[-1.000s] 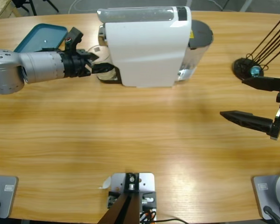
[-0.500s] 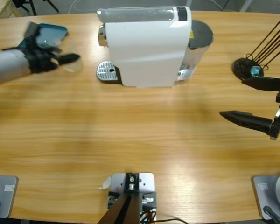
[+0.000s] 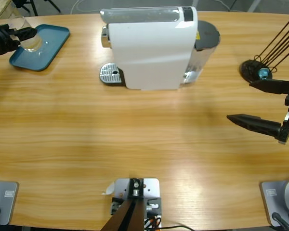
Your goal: Pour coffee
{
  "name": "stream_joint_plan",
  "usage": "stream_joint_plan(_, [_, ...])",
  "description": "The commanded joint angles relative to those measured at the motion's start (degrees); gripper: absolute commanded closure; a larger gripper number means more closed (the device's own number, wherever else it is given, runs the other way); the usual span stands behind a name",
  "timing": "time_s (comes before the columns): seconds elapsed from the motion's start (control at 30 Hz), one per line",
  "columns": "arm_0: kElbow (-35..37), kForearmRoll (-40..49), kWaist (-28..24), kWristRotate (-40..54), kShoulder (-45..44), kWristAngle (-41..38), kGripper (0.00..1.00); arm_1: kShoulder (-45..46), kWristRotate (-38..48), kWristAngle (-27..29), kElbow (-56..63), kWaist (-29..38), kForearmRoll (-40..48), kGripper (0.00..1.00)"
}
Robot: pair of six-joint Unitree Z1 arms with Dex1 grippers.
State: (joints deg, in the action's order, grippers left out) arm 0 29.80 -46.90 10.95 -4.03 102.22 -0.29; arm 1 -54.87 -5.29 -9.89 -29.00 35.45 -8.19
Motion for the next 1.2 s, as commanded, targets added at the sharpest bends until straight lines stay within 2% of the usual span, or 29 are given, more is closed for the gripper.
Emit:
stream_joint_plan(0.03, [2.01, -0.59, -1.46, -0.56, 6.9, 0.87, 0.844, -0.85, 0.72, -0.83, 1.66, 0.5, 0.72, 0.0])
stream_joint_plan(0.43, [1.77, 0.29, -4.1, -1.07, 10.89, 0.89, 0.813, -0.57, 0.8, -0.81, 1.66, 0.5, 0.72, 0.0])
stream_joint_plan(0.5, [1.7, 0.69, -4.1, -1.07, 11.35, 0.78, 0.715, -0.59, 0.8, -0.83, 1.66, 0.5, 0.72, 0.0])
stream_joint_plan(0.53, [1.65, 0.81, -4.1, -1.19, 11.72, 0.62, 0.626, -0.59, 0.8, -0.83, 1.66, 0.5, 0.72, 0.0])
stream_joint_plan(0.57, [1.57, 0.99, -4.1, -1.39, 12.07, 0.45, 0.492, -0.59, 0.8, -0.83, 1.66, 0.5, 0.72, 0.0])
stream_joint_plan(0.63, [1.57, 1.64, -4.1, -1.51, 12.02, 0.29, 0.159, -0.5, 0.8, -0.81, 1.66, 0.5, 0.72, 0.0])
stream_joint_plan(0.67, [1.57, 1.85, -4.1, -1.56, 11.91, 0.32, 0.036, -0.54, 0.8, -0.83, 1.66, 0.5, 0.72, 0.0])
stream_joint_plan(0.8, [0.96, 4.33, -4.1, -1.6, 9.86, 0.41, 0.002, -0.47, 0.96, -0.83, 1.66, 0.5, 0.72, 0.0])
stream_joint_plan(0.9, [-0.2, 7.25, -4.59, -1.6, 4.83, 0.55, 0.0, -0.03, 1.24, -0.72, 1.73, 0.5, 0.72, 0.0])
stream_joint_plan(1.1, [0.06, 18.53, -5.07, -1.63, -10.97, 0.71, 0.0, 0.5, 1.45, -0.67, 1.84, 0.5, 0.72, 0.0])
stream_joint_plan(1.2, [2.66, 29.91, -3.45, -1.68, -21.78, 0.47, 0.0, 0.74, 1.59, -0.65, 1.84, 0.5, 0.7, 0.0])
